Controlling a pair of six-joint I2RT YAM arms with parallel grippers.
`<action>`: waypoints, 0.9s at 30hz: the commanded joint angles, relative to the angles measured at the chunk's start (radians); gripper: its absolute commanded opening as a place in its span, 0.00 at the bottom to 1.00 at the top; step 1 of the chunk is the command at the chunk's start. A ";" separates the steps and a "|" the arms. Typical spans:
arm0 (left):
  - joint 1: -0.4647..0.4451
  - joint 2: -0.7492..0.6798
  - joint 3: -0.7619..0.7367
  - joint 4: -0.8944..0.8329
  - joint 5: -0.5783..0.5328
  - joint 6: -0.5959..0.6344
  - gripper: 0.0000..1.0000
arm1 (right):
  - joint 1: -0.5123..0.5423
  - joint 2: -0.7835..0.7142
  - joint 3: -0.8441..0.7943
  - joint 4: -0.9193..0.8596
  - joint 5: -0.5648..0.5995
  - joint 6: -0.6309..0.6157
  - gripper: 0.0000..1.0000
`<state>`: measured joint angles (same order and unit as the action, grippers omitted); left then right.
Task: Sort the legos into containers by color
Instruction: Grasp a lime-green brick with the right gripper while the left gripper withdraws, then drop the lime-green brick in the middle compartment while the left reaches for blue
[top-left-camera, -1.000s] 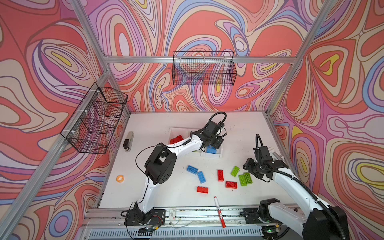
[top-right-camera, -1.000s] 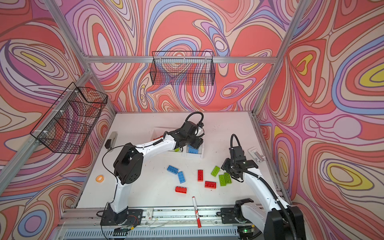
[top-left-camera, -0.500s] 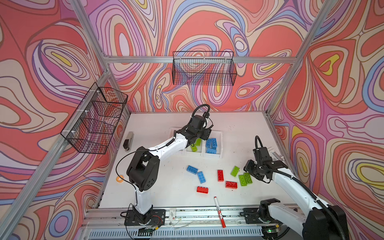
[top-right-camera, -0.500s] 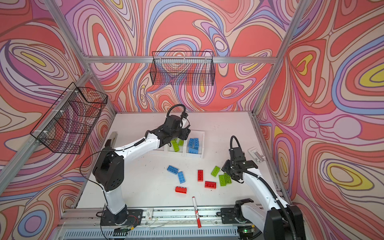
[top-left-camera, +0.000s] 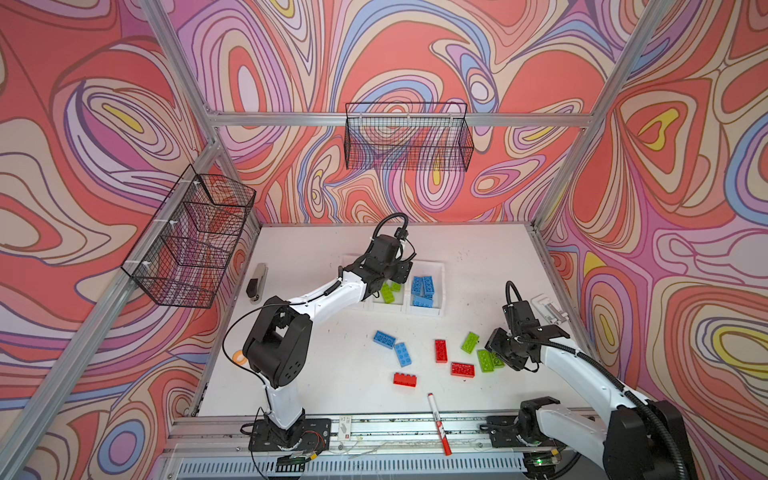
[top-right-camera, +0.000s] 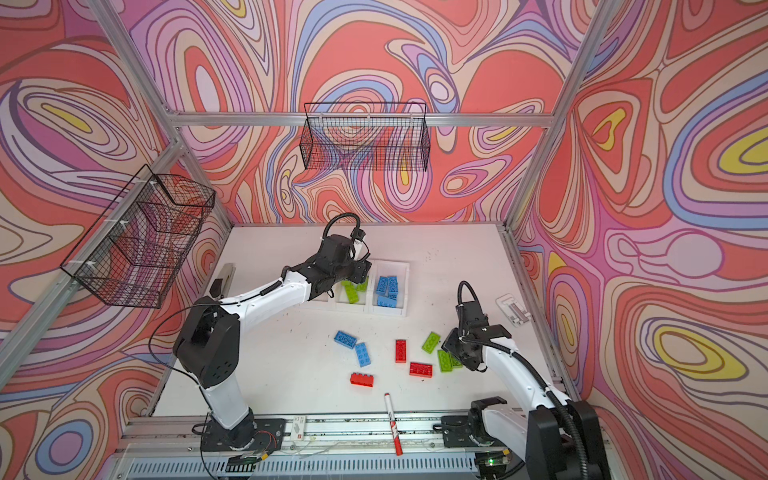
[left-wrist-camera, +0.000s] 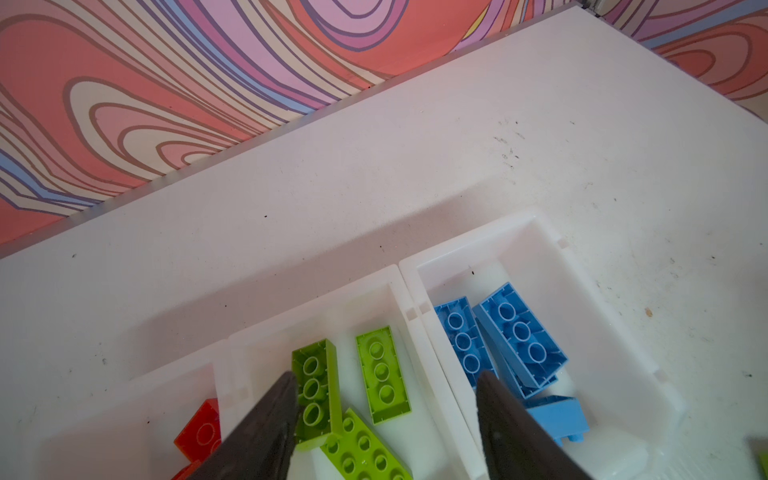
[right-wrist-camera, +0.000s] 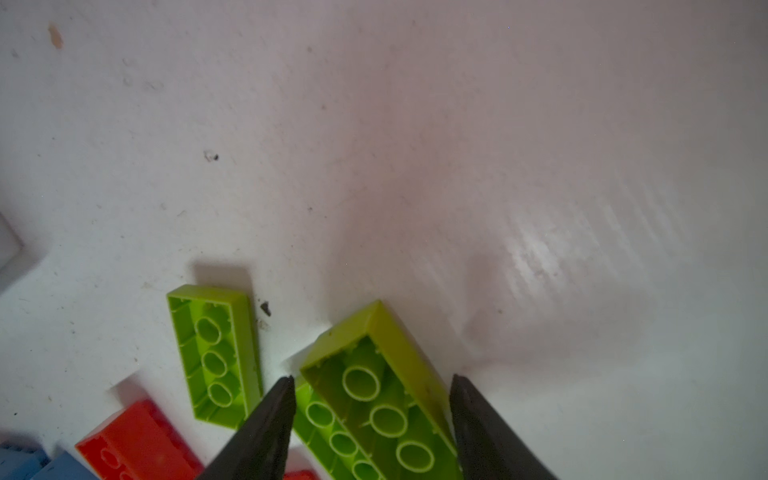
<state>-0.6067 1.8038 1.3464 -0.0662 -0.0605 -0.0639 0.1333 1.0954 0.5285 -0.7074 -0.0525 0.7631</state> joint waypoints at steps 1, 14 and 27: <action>0.008 -0.042 -0.018 0.029 0.002 -0.004 0.70 | 0.006 0.017 -0.021 0.019 0.000 0.028 0.64; 0.013 -0.055 -0.039 0.029 -0.001 -0.001 0.70 | 0.007 0.047 -0.025 0.077 0.026 0.053 0.50; 0.015 -0.086 -0.071 0.028 -0.015 0.013 0.69 | 0.007 0.057 0.091 0.046 0.075 -0.053 0.28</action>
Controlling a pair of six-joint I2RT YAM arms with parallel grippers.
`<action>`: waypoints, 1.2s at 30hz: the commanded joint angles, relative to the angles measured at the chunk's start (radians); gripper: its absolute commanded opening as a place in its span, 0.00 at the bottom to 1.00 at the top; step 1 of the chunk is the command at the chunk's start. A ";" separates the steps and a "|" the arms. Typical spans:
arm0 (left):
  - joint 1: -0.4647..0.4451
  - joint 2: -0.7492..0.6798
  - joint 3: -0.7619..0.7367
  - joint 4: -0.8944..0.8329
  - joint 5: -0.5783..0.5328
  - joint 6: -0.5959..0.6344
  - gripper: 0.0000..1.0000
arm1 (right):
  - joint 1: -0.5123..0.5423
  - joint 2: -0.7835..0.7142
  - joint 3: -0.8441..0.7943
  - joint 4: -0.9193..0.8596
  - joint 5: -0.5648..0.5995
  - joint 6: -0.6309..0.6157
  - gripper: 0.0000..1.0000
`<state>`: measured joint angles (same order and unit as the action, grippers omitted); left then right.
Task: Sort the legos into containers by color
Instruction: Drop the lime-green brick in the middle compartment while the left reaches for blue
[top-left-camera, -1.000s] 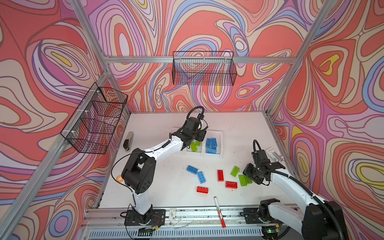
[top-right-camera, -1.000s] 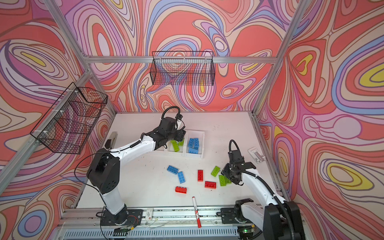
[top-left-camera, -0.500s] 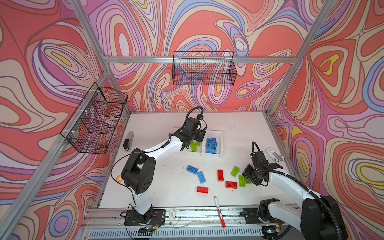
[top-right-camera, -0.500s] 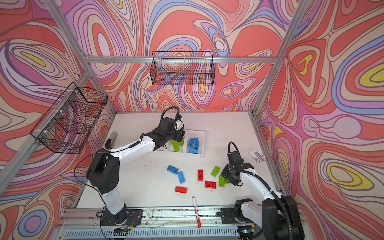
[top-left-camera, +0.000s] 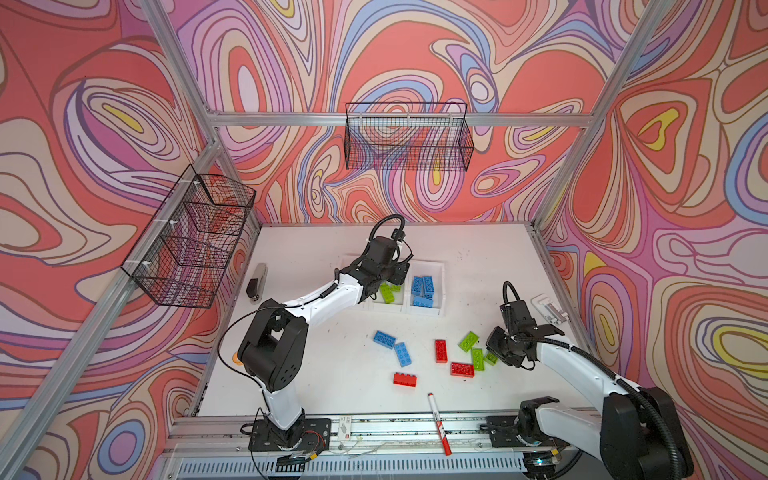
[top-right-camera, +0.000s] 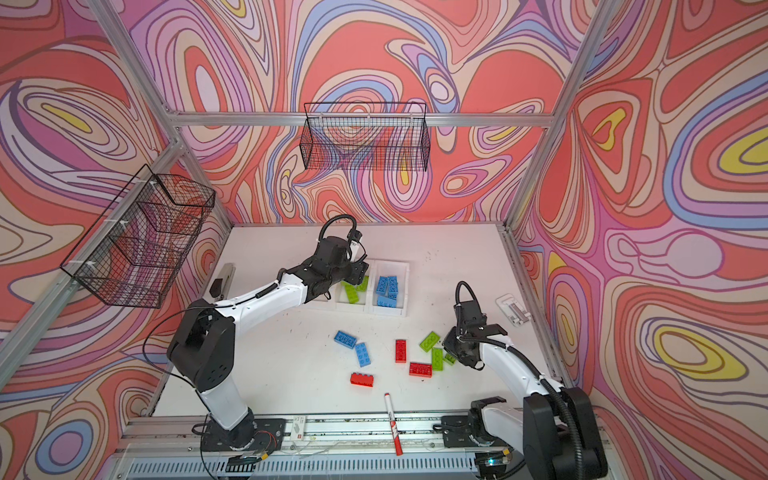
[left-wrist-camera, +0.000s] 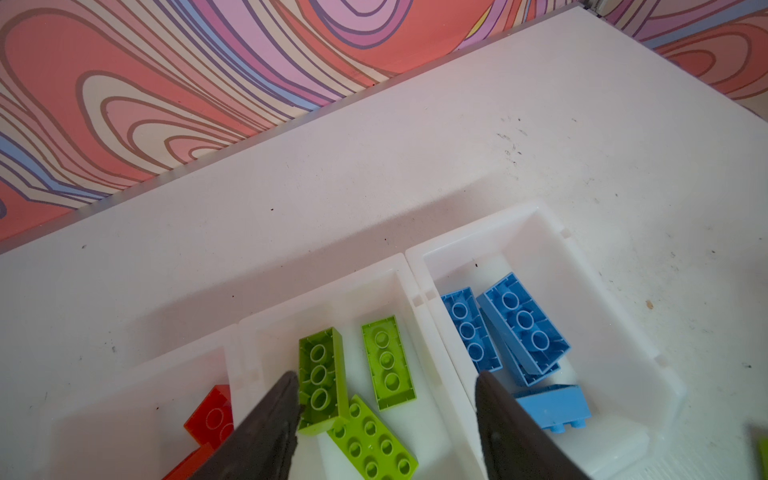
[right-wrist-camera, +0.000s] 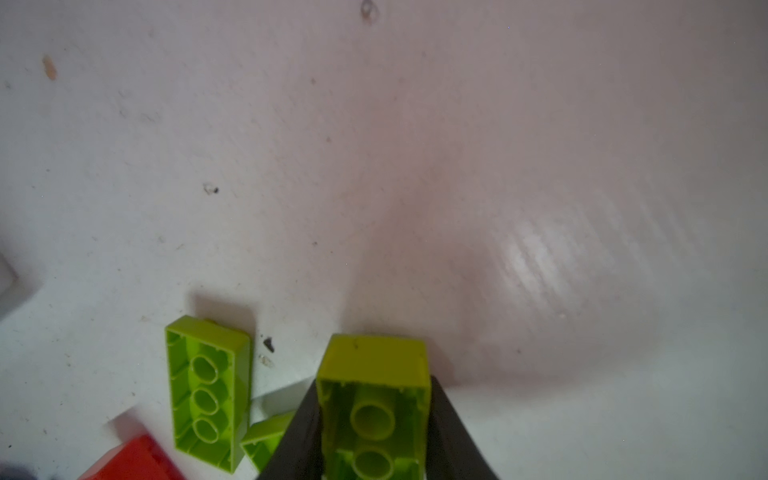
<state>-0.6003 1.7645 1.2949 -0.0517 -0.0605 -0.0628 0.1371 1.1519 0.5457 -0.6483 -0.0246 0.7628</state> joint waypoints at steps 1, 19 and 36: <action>0.010 -0.052 -0.025 0.013 -0.015 0.013 0.69 | 0.004 0.001 0.100 -0.019 0.057 -0.071 0.27; 0.030 -0.410 -0.385 0.039 -0.048 0.092 0.70 | 0.350 0.516 0.761 0.305 -0.025 -0.322 0.25; 0.036 -0.724 -0.577 -0.339 0.180 0.406 0.71 | 0.449 0.925 1.088 0.408 -0.138 -0.293 0.48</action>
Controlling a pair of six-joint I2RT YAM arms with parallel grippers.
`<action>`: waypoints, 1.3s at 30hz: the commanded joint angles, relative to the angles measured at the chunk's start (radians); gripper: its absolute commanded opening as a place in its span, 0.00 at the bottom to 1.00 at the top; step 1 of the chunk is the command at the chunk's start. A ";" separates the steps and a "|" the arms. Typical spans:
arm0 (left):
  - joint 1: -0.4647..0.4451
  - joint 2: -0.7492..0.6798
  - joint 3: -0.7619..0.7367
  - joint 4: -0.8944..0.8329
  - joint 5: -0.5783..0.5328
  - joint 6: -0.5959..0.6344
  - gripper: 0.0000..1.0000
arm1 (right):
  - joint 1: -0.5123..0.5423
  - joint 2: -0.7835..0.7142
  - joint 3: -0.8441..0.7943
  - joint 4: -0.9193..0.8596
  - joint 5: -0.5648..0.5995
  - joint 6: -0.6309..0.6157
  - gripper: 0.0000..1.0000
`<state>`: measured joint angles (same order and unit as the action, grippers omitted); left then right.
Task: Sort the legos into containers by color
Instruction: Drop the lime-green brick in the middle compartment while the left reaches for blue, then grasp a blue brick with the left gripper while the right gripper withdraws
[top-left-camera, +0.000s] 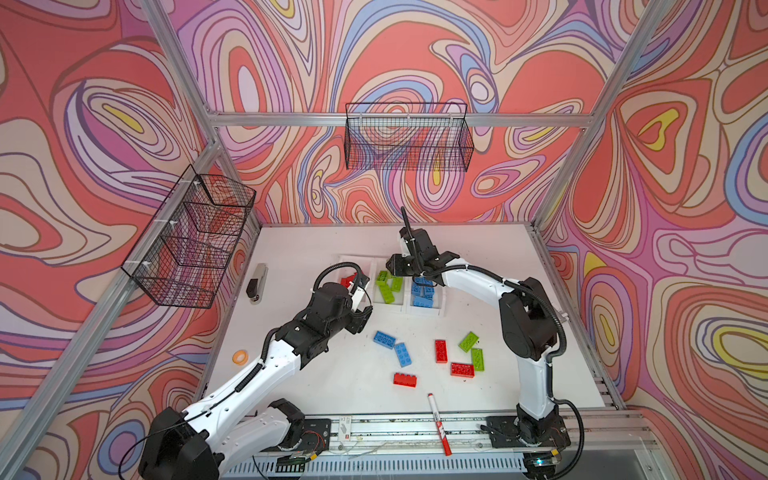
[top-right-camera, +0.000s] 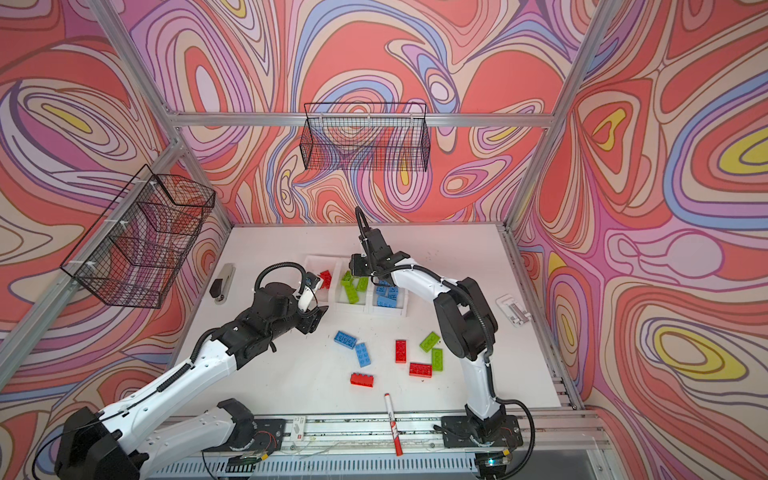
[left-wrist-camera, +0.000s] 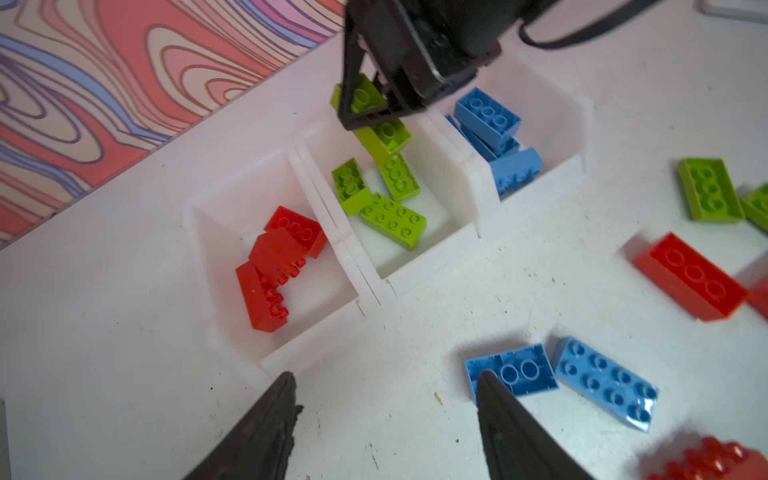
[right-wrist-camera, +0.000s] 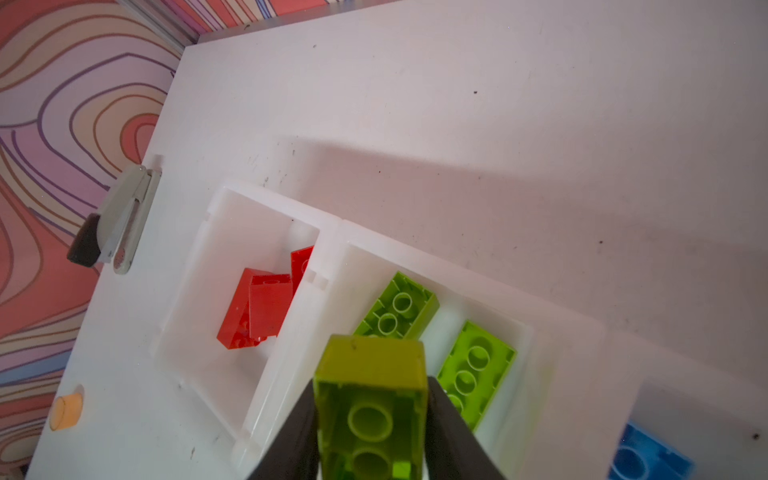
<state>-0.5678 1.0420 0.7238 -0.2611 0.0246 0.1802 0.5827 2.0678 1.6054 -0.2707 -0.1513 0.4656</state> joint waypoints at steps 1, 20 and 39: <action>0.003 0.006 0.001 -0.146 0.100 0.192 0.71 | 0.003 0.009 0.027 0.032 -0.010 0.002 0.50; -0.132 0.387 0.157 -0.199 0.183 0.644 0.74 | -0.148 -0.345 -0.288 0.094 0.084 0.016 0.59; -0.164 0.642 0.276 -0.242 0.147 0.785 0.62 | -0.268 -0.515 -0.461 0.075 0.095 0.025 0.59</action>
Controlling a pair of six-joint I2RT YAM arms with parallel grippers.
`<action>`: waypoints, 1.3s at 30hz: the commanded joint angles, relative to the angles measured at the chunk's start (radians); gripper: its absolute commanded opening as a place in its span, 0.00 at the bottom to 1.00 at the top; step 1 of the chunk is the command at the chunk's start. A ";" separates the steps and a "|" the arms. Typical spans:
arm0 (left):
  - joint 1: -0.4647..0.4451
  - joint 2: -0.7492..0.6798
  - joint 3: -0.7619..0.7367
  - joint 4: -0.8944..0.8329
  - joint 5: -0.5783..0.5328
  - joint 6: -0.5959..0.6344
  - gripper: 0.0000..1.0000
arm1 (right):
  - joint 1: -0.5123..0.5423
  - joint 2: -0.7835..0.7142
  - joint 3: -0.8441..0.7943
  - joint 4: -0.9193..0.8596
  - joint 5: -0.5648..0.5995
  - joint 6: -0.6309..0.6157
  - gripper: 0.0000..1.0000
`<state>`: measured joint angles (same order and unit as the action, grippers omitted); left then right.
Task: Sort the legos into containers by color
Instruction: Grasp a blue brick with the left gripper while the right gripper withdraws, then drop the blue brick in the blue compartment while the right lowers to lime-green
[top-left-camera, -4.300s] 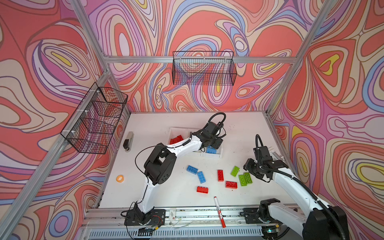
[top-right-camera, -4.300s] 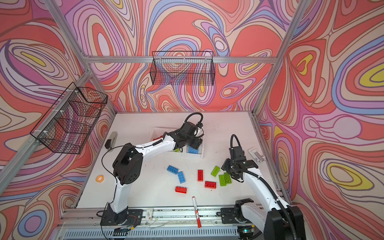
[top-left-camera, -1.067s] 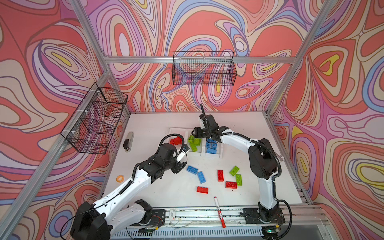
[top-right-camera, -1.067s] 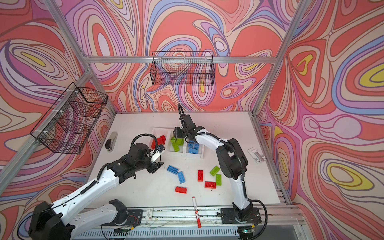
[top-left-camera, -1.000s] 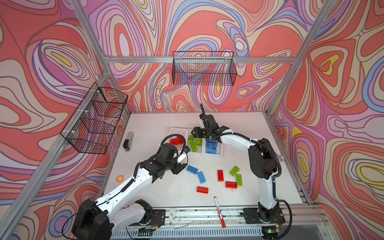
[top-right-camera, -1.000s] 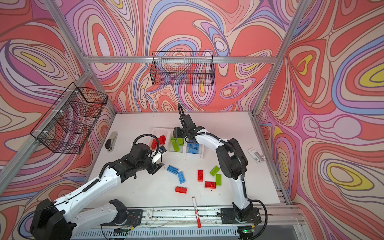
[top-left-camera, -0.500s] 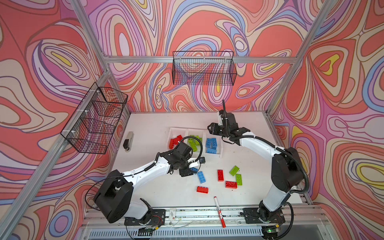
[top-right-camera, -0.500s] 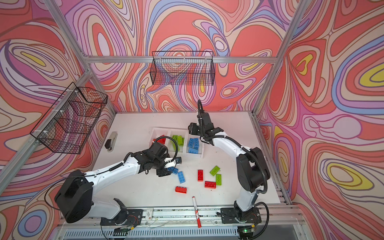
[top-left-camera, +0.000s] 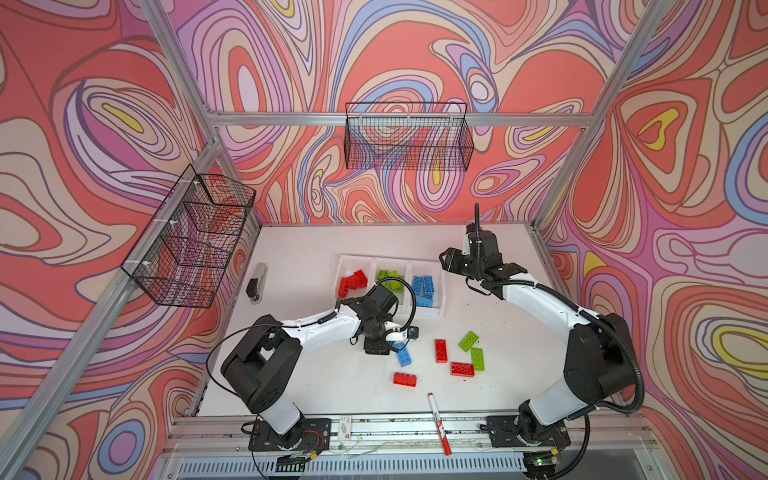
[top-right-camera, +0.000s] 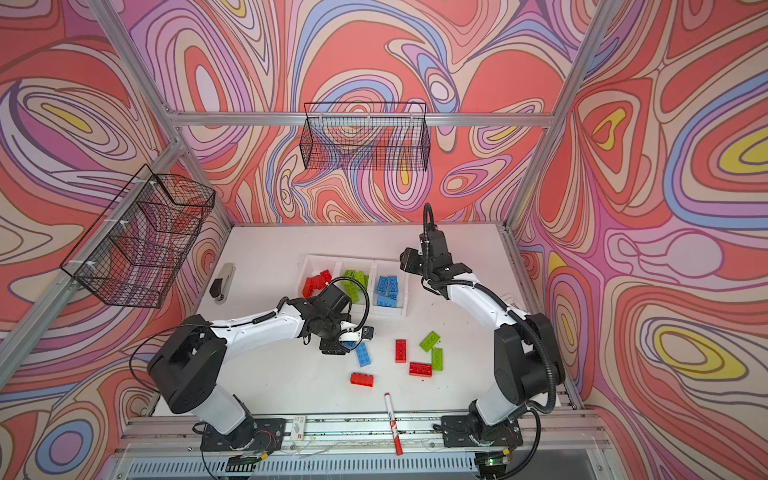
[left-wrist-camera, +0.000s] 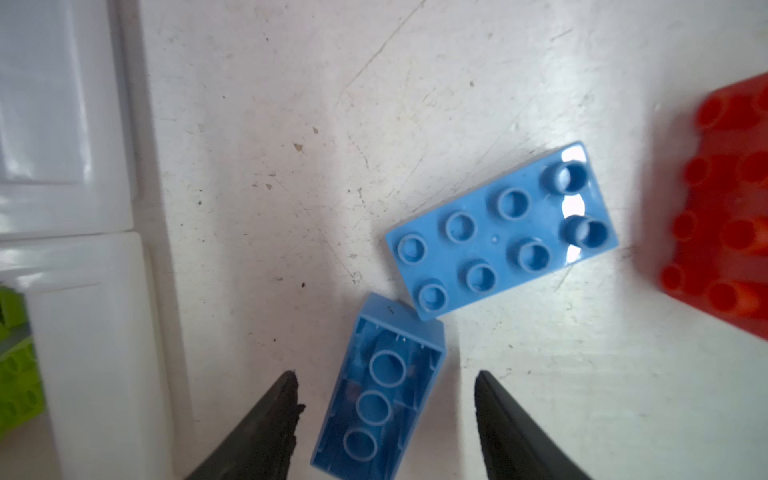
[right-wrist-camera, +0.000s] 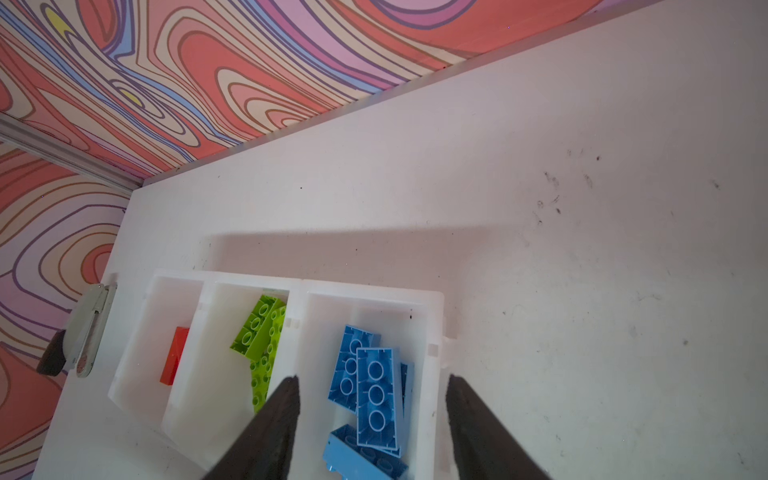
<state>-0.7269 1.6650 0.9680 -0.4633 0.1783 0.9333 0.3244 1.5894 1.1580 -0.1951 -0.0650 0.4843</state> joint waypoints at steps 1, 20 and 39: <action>-0.005 0.022 0.031 -0.041 -0.007 0.032 0.58 | -0.013 -0.044 -0.018 -0.003 0.014 0.007 0.58; 0.014 -0.130 0.122 0.055 0.019 -0.236 0.21 | -0.059 -0.163 -0.188 -0.112 0.068 0.030 0.55; 0.020 0.225 0.600 0.220 -0.074 -0.937 0.30 | -0.088 -0.327 -0.322 -0.219 0.120 0.056 0.54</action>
<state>-0.6960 1.8576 1.5211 -0.2703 0.1425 0.2043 0.2478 1.2861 0.8513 -0.3824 0.0246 0.5301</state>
